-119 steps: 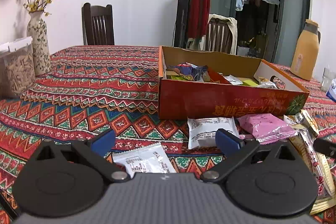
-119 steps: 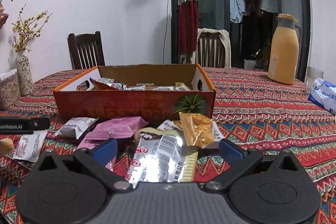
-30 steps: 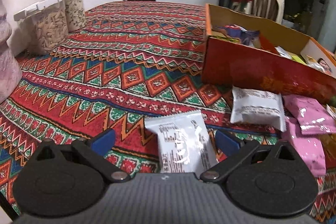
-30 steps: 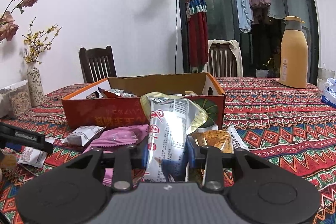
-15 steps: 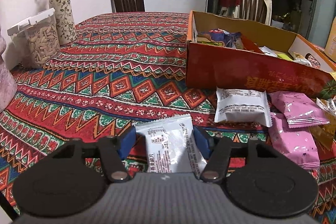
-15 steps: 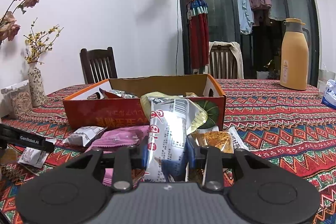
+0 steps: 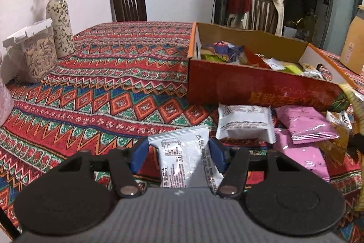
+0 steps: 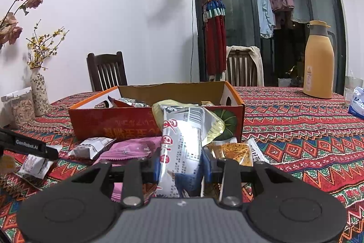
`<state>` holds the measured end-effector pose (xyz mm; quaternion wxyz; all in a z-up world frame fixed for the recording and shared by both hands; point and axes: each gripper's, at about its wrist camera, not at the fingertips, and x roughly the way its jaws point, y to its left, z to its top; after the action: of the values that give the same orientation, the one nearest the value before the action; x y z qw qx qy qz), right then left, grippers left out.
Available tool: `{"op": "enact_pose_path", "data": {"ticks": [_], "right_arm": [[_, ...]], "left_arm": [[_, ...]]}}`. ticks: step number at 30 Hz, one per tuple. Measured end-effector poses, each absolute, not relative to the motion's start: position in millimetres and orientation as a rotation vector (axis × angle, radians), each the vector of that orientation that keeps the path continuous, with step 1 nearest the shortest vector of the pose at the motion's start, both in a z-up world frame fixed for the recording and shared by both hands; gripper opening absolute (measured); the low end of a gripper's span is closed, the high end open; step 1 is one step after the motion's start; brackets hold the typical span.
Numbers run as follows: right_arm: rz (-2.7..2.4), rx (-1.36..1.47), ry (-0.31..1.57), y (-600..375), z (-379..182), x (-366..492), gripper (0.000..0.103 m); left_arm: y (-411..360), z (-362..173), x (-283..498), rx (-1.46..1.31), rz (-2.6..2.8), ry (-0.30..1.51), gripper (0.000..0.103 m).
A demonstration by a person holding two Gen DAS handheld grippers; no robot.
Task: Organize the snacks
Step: 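Carry both packets over the orange box and open both grippers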
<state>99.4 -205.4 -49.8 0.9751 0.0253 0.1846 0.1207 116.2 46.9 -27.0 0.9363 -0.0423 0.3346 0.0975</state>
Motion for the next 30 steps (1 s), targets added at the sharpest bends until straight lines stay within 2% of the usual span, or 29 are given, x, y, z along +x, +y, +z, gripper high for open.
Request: {"op": "enact_pose_path", "data": {"ticks": [20, 30], "right_arm": [[0.248, 0.040, 0.346, -204.5, -45.3, 96.3, 0.034], [0.225, 0.024, 0.215, -206.8, 2.9, 113.2, 0.034]], "left_arm": [[20.2, 25.7, 118.7, -0.077, 0.082, 0.526, 0.059], [0.8, 69.1, 142.9, -0.066, 0.035, 0.427, 0.059]]}}
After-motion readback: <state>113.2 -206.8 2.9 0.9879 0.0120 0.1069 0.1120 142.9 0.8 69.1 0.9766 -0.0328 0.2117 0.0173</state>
